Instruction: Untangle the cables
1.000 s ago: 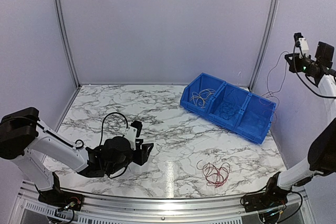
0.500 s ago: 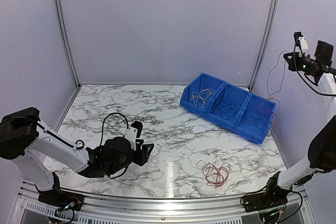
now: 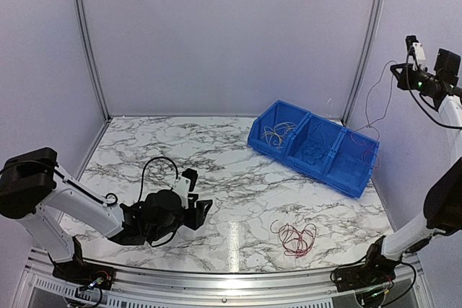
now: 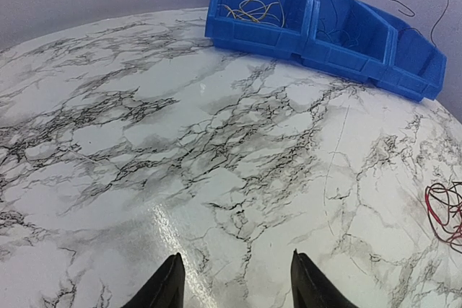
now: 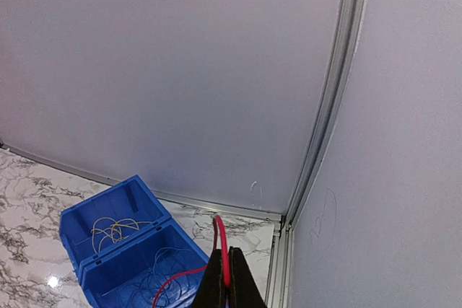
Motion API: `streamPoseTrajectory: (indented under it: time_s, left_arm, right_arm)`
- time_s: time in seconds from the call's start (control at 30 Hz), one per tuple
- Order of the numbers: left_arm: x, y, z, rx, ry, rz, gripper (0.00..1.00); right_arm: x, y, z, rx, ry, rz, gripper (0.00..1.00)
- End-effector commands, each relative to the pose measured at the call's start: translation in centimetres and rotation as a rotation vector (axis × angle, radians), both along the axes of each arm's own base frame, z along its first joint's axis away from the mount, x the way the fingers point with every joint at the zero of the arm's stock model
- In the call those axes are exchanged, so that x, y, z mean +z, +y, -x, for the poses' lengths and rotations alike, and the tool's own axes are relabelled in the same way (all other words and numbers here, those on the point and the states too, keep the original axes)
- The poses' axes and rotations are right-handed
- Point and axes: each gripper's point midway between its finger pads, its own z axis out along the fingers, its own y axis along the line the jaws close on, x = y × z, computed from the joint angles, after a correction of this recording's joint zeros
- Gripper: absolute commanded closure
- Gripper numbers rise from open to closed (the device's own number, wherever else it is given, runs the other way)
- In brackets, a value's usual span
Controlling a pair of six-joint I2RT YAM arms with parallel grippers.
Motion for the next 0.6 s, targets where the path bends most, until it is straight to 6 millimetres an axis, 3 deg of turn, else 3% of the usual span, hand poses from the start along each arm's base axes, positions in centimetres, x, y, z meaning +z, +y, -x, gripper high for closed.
streamPoseTrajectory:
  time_s: [0.0,0.13,0.23,0.57]
  left_arm:
    - [0.2,-0.8,0.0,-0.012,-0.003,-0.003,0.48]
    - [0.2,-1.0,-0.1,-0.015,-0.006,-0.004,0.48]
    - [0.2,-1.2,-0.1,-0.019,-0.003,-0.002,0.48]
    - [-0.1,-1.1,0.1,-0.028,0.002,-0.008,0.48]
  right_arm:
    - [3.0,1.1,0.3,0.033,-0.055,-0.008,1.0]
    - [5.2,1.3,0.4,0.029,-0.094,0.01,1.0]
    - [5.3,1.1,0.2,0.018,-0.098,0.012,1.0]
    - [0.4,0.1,-1.3,-0.004,-0.014,-0.012,1.0]
